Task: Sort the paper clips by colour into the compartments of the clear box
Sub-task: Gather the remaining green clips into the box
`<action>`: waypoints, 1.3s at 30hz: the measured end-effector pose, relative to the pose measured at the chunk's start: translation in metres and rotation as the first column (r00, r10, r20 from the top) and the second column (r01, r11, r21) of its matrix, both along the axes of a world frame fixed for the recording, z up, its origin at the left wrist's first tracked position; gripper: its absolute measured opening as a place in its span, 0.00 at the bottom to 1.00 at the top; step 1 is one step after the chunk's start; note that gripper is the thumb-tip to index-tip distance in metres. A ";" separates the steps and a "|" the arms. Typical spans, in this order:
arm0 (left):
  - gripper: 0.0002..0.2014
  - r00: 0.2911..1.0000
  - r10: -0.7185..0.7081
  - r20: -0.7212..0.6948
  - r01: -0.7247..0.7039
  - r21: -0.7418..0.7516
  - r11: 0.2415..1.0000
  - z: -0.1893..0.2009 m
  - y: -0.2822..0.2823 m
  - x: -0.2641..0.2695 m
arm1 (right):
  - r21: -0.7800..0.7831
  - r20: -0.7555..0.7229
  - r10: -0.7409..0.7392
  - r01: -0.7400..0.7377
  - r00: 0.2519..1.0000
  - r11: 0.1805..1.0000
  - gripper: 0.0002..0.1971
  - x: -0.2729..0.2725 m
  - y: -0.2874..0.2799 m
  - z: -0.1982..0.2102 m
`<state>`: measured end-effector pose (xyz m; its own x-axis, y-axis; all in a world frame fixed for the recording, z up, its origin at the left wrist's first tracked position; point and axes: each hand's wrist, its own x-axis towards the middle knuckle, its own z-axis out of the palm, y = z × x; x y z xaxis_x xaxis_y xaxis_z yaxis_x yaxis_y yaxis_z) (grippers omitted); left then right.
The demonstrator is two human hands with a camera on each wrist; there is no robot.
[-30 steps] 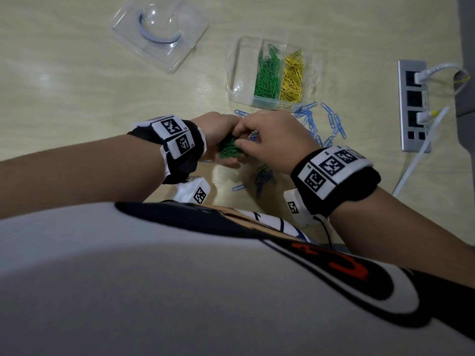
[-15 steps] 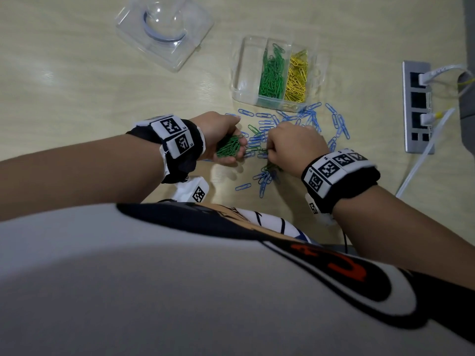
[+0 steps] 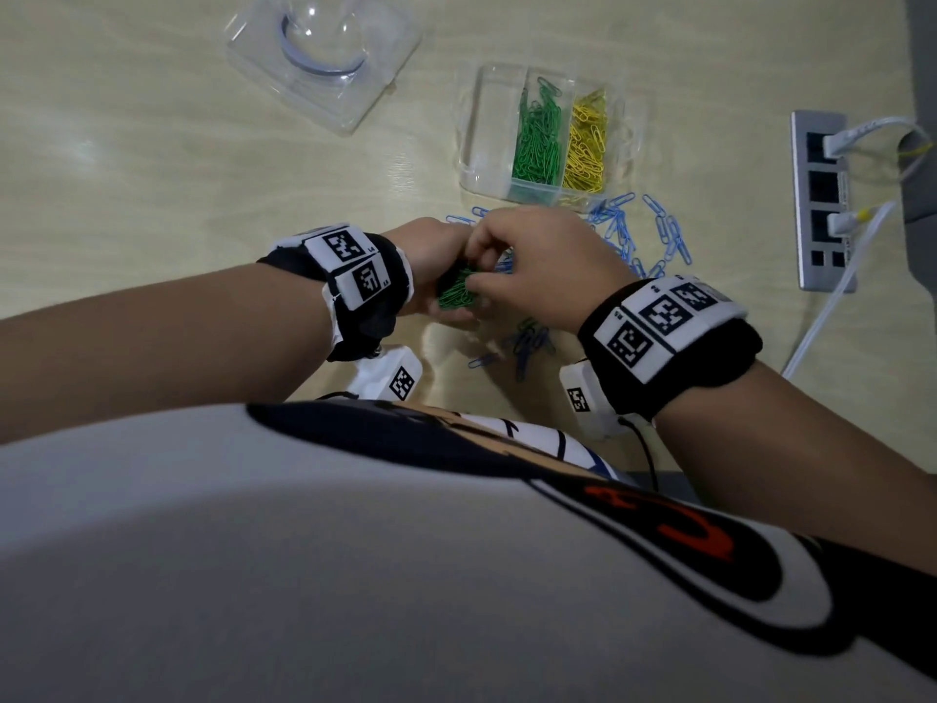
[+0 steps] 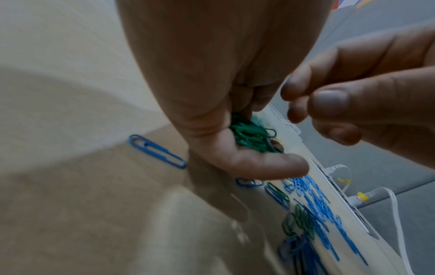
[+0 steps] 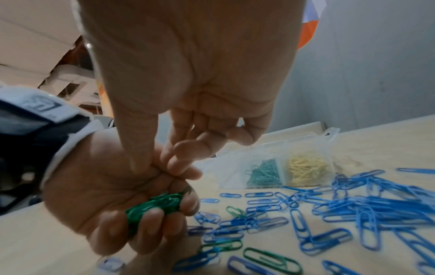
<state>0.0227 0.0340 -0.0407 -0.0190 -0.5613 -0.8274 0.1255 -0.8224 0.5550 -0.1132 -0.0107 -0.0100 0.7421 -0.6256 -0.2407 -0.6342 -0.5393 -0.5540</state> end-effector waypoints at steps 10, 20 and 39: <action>0.26 0.998 -0.015 -0.062 0.018 0.045 0.999 -0.002 0.007 0.017 | -0.209 -0.400 -0.027 -0.062 0.916 0.976 0.05 -0.012 -0.004 -0.036; 0.25 0.999 -0.003 -0.046 0.006 0.048 0.999 0.000 0.006 0.023 | -0.310 -0.408 -0.072 -0.064 0.910 0.949 0.09 -0.014 -0.008 -0.036; 0.23 1.000 0.009 -0.014 -0.009 0.034 0.999 0.000 0.004 0.020 | -0.167 -0.097 -0.026 0.009 0.995 0.986 0.05 0.004 0.002 -0.020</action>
<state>0.0426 0.0376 -0.0411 -0.0254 -0.5335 -0.8454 0.1405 -0.8392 0.5253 -0.1095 -0.0085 -0.0295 0.7084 -0.6759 -0.2033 -0.6915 -0.6069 -0.3918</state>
